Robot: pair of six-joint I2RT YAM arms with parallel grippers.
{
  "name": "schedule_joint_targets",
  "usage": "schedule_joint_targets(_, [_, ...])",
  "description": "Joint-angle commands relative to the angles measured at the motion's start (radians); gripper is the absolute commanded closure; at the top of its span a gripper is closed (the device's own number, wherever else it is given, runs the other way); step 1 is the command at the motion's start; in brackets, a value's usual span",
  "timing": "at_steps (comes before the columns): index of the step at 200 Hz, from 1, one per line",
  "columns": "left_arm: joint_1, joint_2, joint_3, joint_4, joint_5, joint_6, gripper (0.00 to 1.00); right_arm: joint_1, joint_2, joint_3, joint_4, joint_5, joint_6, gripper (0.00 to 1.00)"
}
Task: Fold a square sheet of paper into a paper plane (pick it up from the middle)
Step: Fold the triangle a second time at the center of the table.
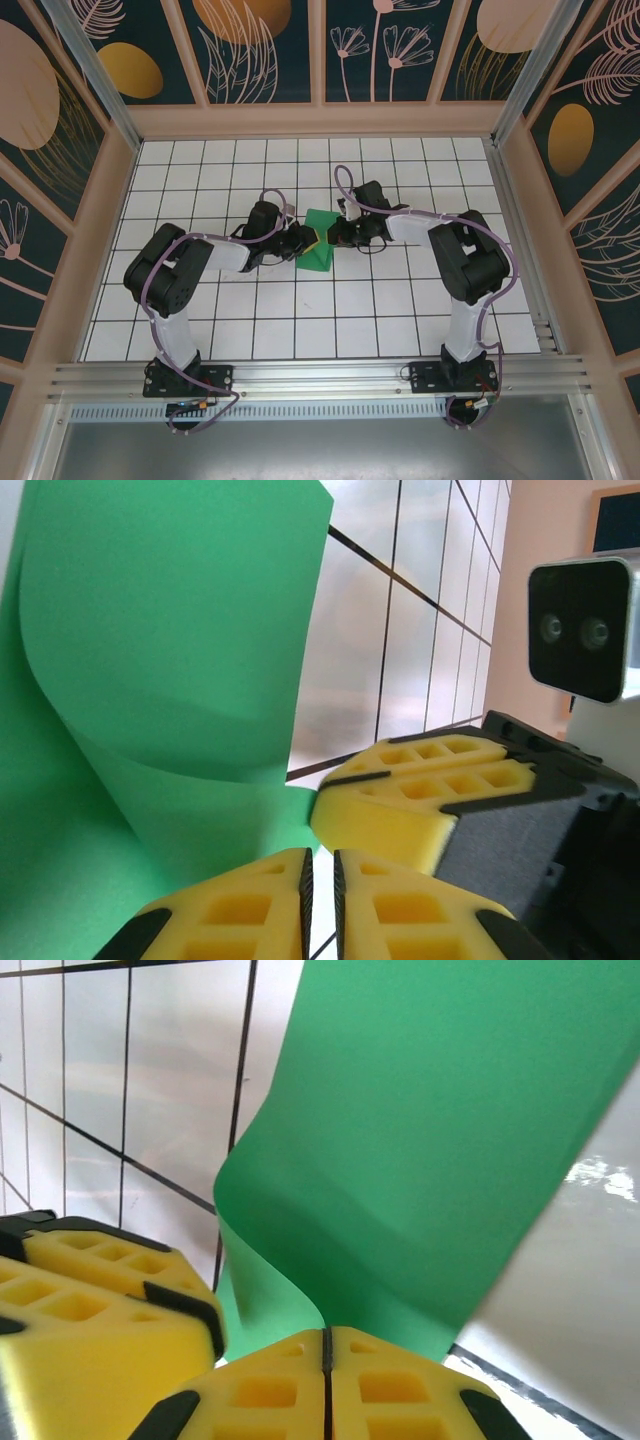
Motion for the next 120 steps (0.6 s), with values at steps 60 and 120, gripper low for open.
schedule_joint_targets(60, [-0.003, 0.035, 0.035, 0.032, 0.048, 0.008, 0.8, -0.008, 0.048, 0.037, -0.036, 0.094, -0.047, 0.93])
schedule_joint_targets(120, [-0.006, 0.052, 0.063, -0.013, 0.053, 0.037, 0.8, -0.007, 0.065, 0.062, -0.044, 0.096, -0.061, 0.93])
